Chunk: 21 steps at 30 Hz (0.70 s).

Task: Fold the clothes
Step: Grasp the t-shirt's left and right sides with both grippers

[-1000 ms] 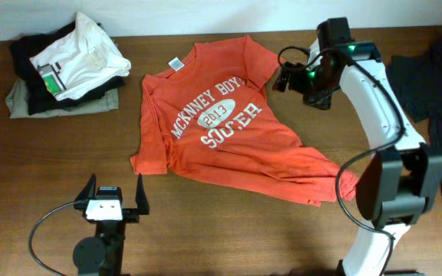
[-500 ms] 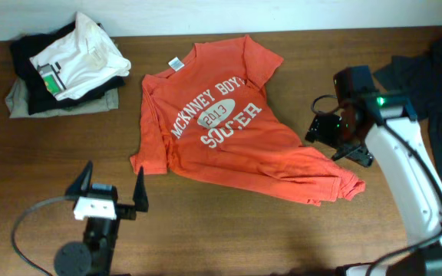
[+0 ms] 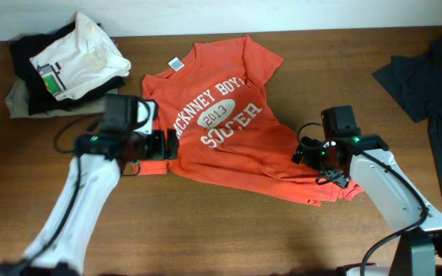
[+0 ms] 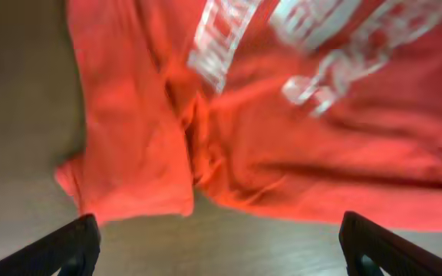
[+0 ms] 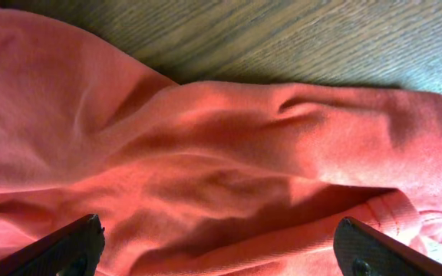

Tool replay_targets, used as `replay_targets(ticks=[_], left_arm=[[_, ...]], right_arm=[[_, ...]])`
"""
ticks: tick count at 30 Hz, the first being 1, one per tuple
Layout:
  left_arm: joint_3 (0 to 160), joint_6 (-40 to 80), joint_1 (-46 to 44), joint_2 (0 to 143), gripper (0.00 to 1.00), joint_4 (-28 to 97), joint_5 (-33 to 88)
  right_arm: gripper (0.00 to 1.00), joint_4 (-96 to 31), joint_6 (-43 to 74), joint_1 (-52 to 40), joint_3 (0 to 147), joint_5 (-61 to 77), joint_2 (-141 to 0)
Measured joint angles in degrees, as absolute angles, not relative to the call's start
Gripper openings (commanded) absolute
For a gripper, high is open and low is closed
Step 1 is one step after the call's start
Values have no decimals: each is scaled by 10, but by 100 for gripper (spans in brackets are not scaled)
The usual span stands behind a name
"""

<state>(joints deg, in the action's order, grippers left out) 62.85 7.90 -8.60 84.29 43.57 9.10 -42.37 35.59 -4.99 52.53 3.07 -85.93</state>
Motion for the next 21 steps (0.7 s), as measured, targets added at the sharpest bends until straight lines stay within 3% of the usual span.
replay_targets(ticks=[5,7,11,15,21], left_arm=[[628,116,-89,956,98,443,38],[628,147,-89,975,84,441,-22],[628,161,-100,975,84,414,-82],[628,197,-176,990,76,391,-128],[628,235,-168,1057,68,376,-162]], right_arm=[[99,-422,356,-50,525,31,-859],[99,-421,356,-50,525,31,-859],[99,-420,356,-50,525,31,-859],[99,-420,358,-50,525,30,-859],[99,-420,357,-50,525,29,-859]])
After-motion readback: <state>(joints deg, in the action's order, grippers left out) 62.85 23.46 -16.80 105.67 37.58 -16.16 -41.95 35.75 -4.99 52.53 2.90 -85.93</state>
